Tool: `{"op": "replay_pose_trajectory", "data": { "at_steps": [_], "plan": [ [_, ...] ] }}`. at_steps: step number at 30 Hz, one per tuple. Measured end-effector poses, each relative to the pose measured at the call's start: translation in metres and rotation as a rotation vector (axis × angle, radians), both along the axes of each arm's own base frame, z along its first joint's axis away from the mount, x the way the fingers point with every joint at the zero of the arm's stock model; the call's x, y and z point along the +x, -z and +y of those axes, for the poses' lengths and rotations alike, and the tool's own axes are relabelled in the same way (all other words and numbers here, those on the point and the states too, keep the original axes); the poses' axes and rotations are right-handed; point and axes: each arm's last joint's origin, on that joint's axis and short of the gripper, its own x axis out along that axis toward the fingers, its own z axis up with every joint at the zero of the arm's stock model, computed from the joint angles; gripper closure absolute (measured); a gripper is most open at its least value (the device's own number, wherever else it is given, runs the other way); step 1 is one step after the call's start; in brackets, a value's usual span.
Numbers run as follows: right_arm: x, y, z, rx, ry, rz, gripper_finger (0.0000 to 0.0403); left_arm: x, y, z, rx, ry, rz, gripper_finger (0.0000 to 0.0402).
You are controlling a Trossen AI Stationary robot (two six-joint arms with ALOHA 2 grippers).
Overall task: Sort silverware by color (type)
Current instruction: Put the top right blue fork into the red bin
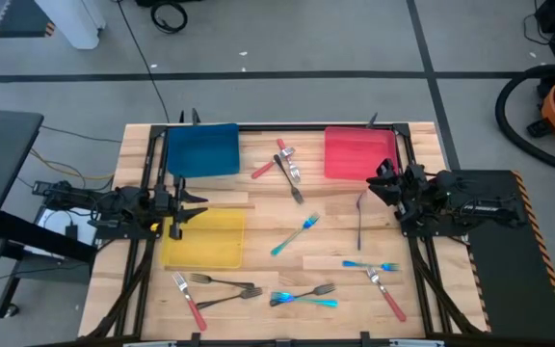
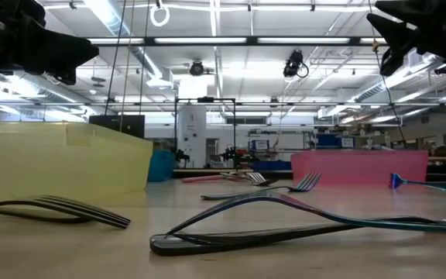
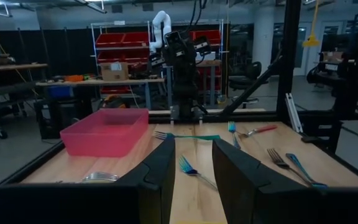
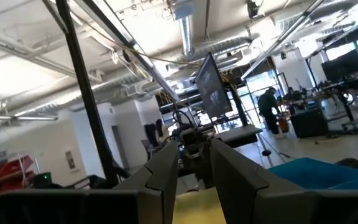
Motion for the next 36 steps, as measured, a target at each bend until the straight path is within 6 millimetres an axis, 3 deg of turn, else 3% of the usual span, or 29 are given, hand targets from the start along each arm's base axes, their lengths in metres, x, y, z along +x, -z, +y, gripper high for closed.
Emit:
{"op": "replay_pose_trajectory", "data": {
  "at_steps": [7,15,26,36],
  "plan": [
    [-0.001,-0.001,0.000,-0.128,0.068,-0.013,0.0298,0.000,0.000,0.000,0.053,-0.006,0.004,0.0294],
    [-0.002,-0.004,-0.001,-0.073,0.087,-0.045,0.0298,0.000,0.001,0.000,0.054,-0.006,0.014,0.0294],
    [0.000,-0.002,-0.002,-0.167,0.164,-0.015,0.0297,-0.001,-0.006,0.002,0.059,-0.066,-0.053,0.0294],
    [0.007,0.009,-0.003,-0.260,0.191,0.121,0.0257,-0.002,-0.010,0.003,0.107,-0.121,-0.083,0.0294]
  ]
}}
